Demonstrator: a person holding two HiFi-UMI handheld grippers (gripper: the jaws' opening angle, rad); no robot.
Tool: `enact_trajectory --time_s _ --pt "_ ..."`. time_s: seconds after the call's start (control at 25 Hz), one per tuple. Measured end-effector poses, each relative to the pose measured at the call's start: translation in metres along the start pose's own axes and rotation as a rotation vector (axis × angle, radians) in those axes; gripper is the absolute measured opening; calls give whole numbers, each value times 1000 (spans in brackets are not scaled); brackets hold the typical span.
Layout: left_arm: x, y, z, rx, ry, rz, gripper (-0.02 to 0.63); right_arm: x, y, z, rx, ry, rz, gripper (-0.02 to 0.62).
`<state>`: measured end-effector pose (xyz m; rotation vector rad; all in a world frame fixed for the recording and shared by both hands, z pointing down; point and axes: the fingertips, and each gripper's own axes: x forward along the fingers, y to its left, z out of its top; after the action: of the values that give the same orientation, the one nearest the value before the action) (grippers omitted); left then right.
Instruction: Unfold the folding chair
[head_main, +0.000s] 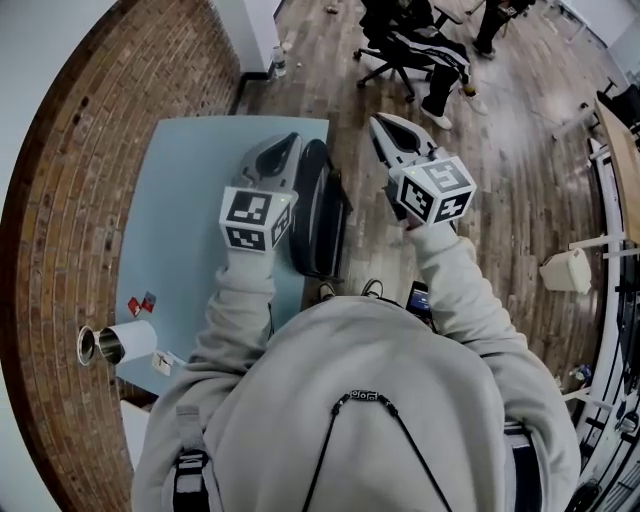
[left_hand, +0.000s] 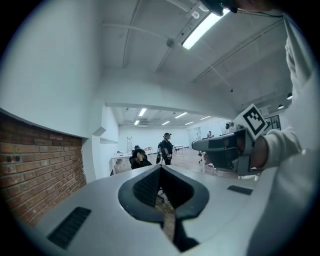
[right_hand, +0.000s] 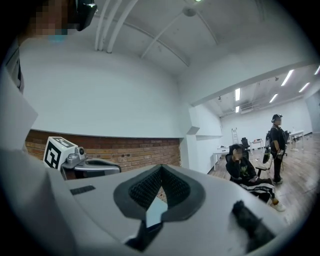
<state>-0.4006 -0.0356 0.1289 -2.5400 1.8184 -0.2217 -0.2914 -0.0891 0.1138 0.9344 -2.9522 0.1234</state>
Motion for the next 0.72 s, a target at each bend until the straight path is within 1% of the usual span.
enact_trajectory --time_s 0.08,0.16,0.2,0.32,0.36,0.52,0.64,0.72 --pt "5 6 4 13 -4 8 5 10 -3 7 -11 -3 15 6" --pt "9 10 0 19 17 10 5 18 -5 9 -18 4 24 6" --pt "11 13 -7 3 34 11 6 21 -6 7 -16 11 26 6" --pt "17 22 -30 -80 87 28 6 28 -10 -8 3 44 31 6" --pt "20 23 -36 -94 107 26 6 31 -13 -15 16 55 31 6" --pt "37 18 -68 -95 205 -8 6 42 -28 -50 83 97 15 6" --pt "44 24 -105 -139 281 -7 6 55 -29 -91 121 154 17 6" --pt "49 22 -133 -170 344 -26 13 62 -30 -122 150 199 21 6"
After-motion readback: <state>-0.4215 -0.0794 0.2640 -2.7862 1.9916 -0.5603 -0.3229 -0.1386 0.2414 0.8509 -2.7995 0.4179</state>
